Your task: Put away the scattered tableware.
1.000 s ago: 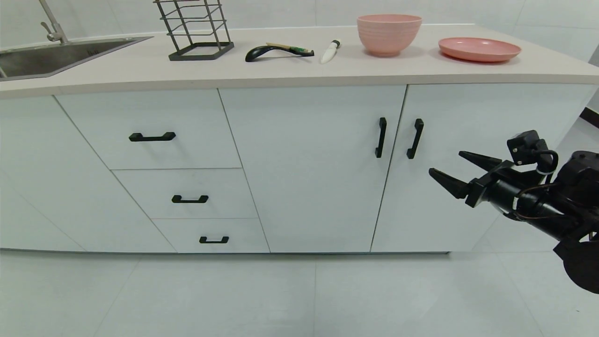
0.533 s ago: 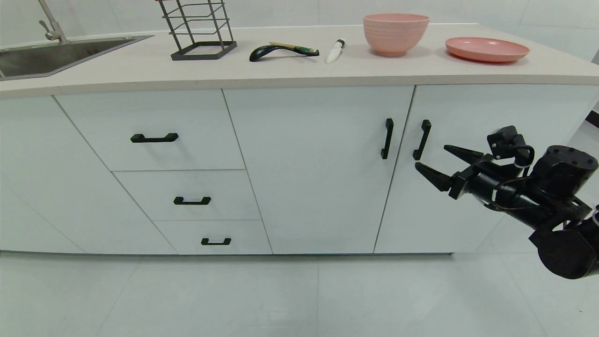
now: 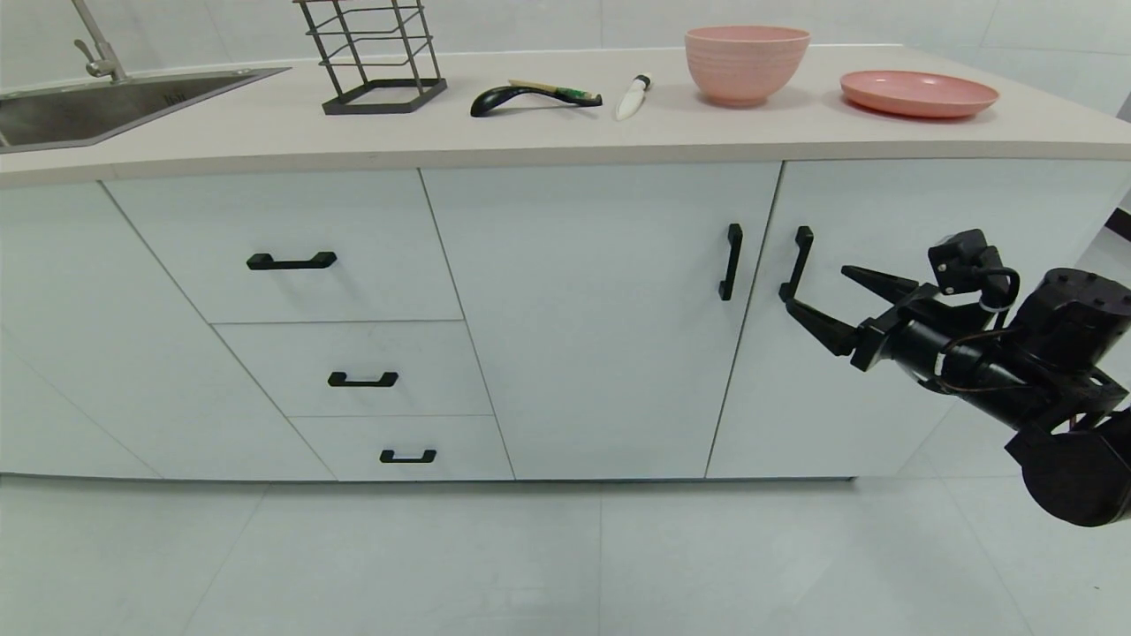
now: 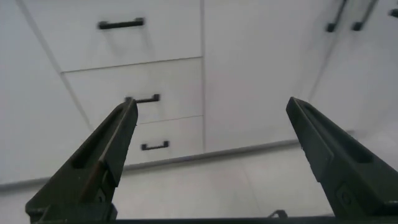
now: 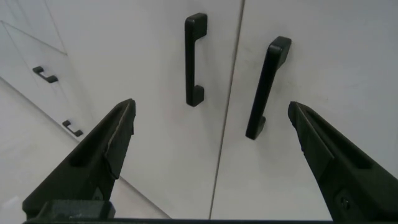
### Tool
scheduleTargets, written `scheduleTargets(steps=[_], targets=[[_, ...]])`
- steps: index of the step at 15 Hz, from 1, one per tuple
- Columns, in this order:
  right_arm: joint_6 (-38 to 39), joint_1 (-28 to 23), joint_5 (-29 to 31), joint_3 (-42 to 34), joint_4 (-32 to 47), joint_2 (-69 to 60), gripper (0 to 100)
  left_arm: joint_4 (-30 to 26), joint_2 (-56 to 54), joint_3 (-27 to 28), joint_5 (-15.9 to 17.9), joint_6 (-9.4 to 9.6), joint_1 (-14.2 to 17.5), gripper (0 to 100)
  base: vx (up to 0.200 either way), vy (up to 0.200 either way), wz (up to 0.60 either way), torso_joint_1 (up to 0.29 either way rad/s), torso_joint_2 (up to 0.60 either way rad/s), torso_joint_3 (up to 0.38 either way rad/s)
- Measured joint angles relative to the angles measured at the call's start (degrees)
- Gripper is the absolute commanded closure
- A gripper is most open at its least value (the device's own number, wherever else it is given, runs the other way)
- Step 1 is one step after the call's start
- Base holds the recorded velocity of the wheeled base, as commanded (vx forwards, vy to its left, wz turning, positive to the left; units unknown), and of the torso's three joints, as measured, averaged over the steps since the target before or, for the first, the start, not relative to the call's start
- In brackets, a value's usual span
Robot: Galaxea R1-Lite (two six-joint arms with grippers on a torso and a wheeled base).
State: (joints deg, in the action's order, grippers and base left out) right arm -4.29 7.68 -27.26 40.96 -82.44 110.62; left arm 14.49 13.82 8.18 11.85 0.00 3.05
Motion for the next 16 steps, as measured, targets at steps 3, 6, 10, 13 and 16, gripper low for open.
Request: scheduleTargets(steps=[3, 6, 10, 13, 16], targets=[[-0.24, -0.02, -0.02, -1.99, 0.01, -1.58, 0, 6.99, 11.67, 3.94, 4.46, 1.91, -4.39, 0, 0.000, 0.000, 0.00, 0.000, 0.00, 0.000], [-0.38, -0.09, -0.05, -3.80, -0.02, -3.62, 0, 20.02, 27.60, 5.46, 11.08, 7.11, -8.28, 0, 0.000, 0.000, 0.00, 0.000, 0.00, 0.000], [-0.41, -0.07, -1.40, -4.52, -1.17, -4.97, 0, 39.05, 50.26, 6.28, 28.84, 17.92, -13.79, 0, 0.000, 0.000, 0.00, 0.000, 0.00, 0.000], [-0.96, -0.07, -1.61, -4.69, -1.15, -4.96, 0, 49.42, 65.70, 10.25, 34.54, 21.24, -17.76, 0, 0.000, 0.000, 0.00, 0.000, 0.00, 0.000], [-1.45, -0.07, -2.85, -4.19, -1.22, -4.58, 0, 53.74, 78.07, 19.69, 36.07, 20.42, -23.86, 0, 0.000, 0.000, 0.00, 0.000, 0.00, 0.000]])
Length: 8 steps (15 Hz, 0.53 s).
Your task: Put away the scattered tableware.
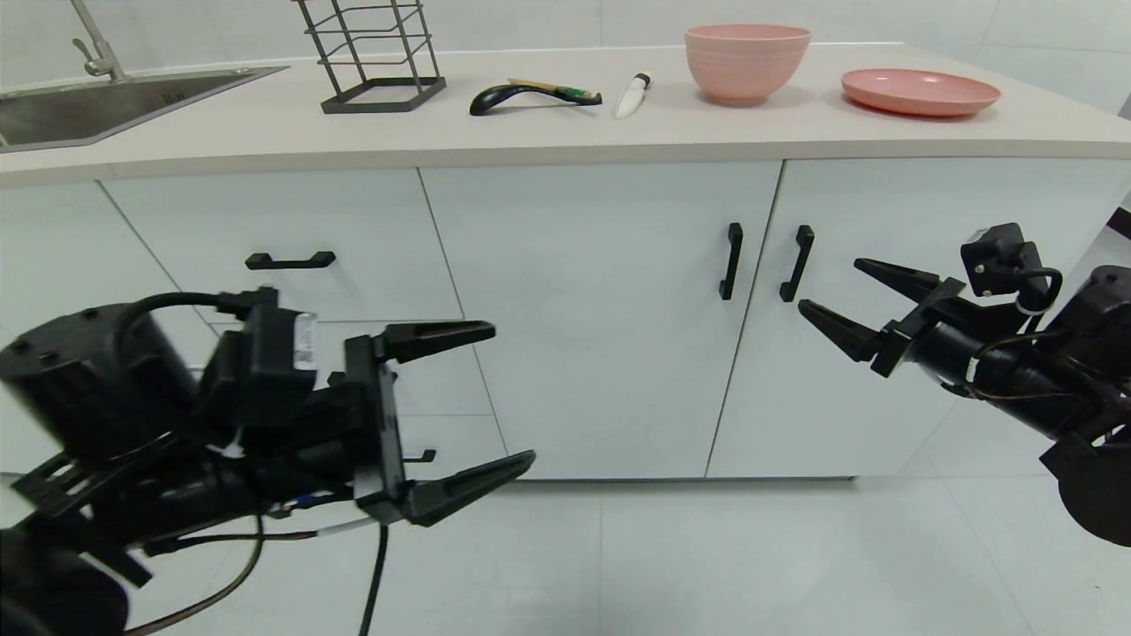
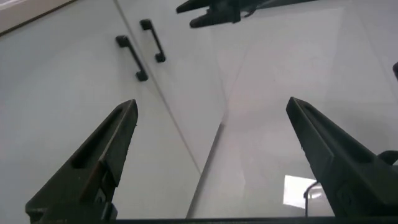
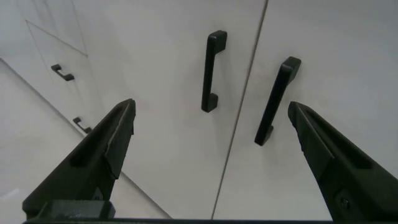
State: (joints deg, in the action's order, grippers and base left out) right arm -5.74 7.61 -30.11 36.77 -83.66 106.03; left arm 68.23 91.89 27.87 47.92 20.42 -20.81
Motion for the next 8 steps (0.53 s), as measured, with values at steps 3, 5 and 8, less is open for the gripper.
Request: scheduleTargets(steps=[3, 5, 8], targets=[[-0.82, -1.08, -1.44, 0.02, 0.00, 0.74, 0, 0.60, 9.33, 9.50, -0.11, -1.01, -5.05, 0, 0.000, 0.000, 0.00, 0.000, 0.00, 0.000], [-2.13, -2.13, -4.69, 0.39, -0.11, 1.71, 0, 0.66, 14.86, 15.98, -0.22, -2.08, -7.41, 0, 0.000, 0.000, 0.00, 0.000, 0.00, 0.000], [-3.29, -3.18, -8.20, 2.34, -0.61, 3.74, 0, 0.71, 21.14, 25.03, -0.88, -3.75, -11.46, 0, 0.000, 0.000, 0.00, 0.000, 0.00, 0.000]])
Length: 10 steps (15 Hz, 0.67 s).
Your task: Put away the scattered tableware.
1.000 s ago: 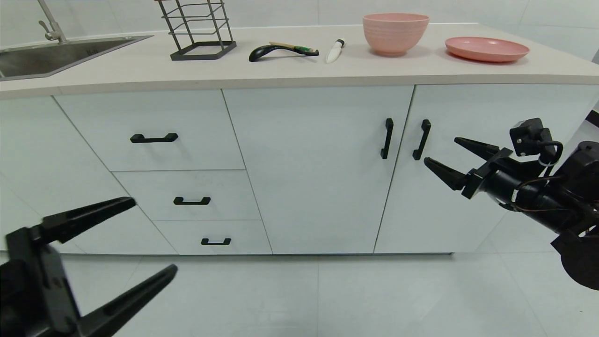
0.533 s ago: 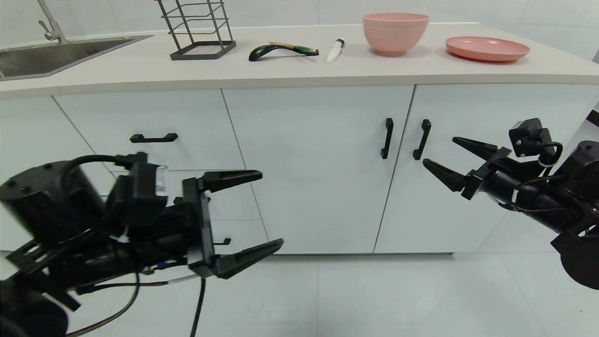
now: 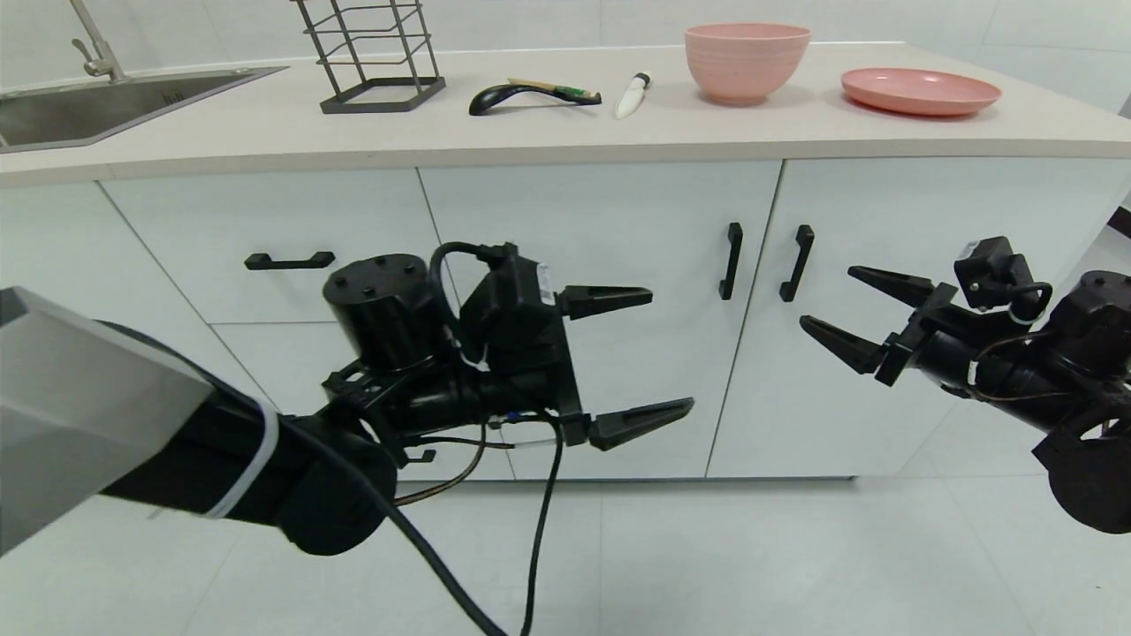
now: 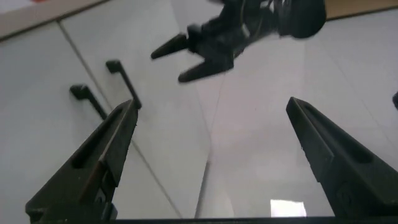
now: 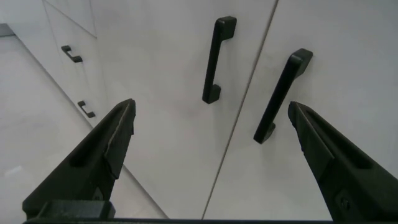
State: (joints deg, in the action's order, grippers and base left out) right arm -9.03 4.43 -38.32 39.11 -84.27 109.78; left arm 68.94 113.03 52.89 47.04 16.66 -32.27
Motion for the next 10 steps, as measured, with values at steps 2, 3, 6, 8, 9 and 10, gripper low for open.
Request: scheduleTargets(steps=[2, 3, 6, 8, 9, 10], targets=[[-0.62, -0.74, -1.89, 3.15, -0.16, 2.40, 0, -0.07, 3.51, 6.08, -1.89, -4.00, -3.95, 0, 0.000, 0.000, 0.00, 0.000, 0.00, 0.000], [-0.68, -0.96, -2.17, 4.66, -0.28, 3.62, 0, -0.13, 5.05, 8.70, -2.62, -5.72, -5.41, 0, 0.000, 0.000, 0.00, 0.000, 0.00, 0.000], [-0.71, -1.12, -2.28, 7.17, -0.52, 6.16, 0, 1.27, 9.26, 14.74, -9.87, -7.97, -7.78, 0, 0.000, 0.000, 0.00, 0.000, 0.00, 0.000], [-0.71, -1.23, -2.38, 7.56, -0.52, 6.73, 0, 5.23, 11.01, 14.97, -11.82, -10.33, -8.35, 0, 0.000, 0.000, 0.00, 0.000, 0.00, 0.000], [-0.71, -1.15, -2.82, 7.74, -0.55, 6.92, 0, 5.57, 11.61, 14.52, -11.98, -11.45, -8.47, 0, 0.000, 0.000, 0.00, 0.000, 0.00, 0.000], [-0.71, -1.15, -2.93, 8.02, -0.52, 7.14, 0, 5.49, 11.95, 14.36, -12.02, -11.56, -8.52, 0, 0.000, 0.000, 0.00, 0.000, 0.00, 0.000]])
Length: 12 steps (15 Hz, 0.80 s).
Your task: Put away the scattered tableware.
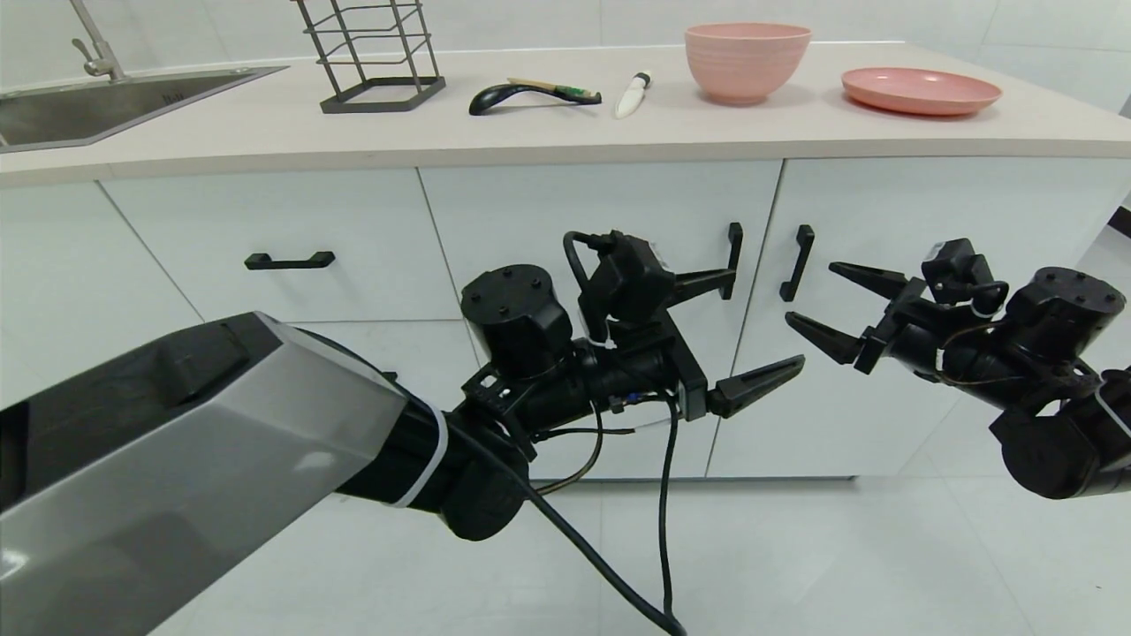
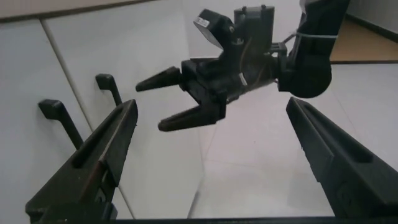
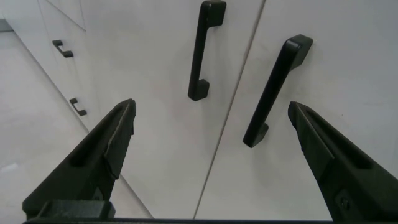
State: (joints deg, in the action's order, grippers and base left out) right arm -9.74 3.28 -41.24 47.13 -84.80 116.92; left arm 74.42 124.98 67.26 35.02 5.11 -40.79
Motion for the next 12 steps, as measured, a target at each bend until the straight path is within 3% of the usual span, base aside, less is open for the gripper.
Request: scheduleTargets(steps=[3, 5, 6, 9, 12], targets=[[0.00, 0.02, -0.04, 2.12, 0.00, 1.19, 0, -1.91, 0.52, 0.61, 0.04, -0.22, -0.11, 0, 0.000, 0.000, 0.00, 0.000, 0.00, 0.000], [0.00, 0.02, -0.04, 2.82, -0.02, 1.68, 0, -1.24, 0.85, 1.84, 0.00, -3.23, -0.39, 0, 0.000, 0.000, 0.00, 0.000, 0.00, 0.000], [0.00, 0.02, -0.04, 2.89, -0.02, 1.61, 0, 1.85, 1.05, 1.95, -0.34, -6.19, -0.90, 0, 0.000, 0.000, 0.00, 0.000, 0.00, 0.000], [0.02, 0.02, -0.04, 2.47, -0.05, 0.88, 0, 8.37, 1.97, 1.29, -3.46, -10.30, -3.12, 0, 0.000, 0.000, 0.00, 0.000, 0.00, 0.000], [0.00, 0.05, -0.11, 1.33, -0.05, -0.09, 0, 7.80, 2.63, -2.05, -3.68, -8.30, -3.96, 0, 0.000, -0.133, 0.00, 0.000, 0.00, 0.005]])
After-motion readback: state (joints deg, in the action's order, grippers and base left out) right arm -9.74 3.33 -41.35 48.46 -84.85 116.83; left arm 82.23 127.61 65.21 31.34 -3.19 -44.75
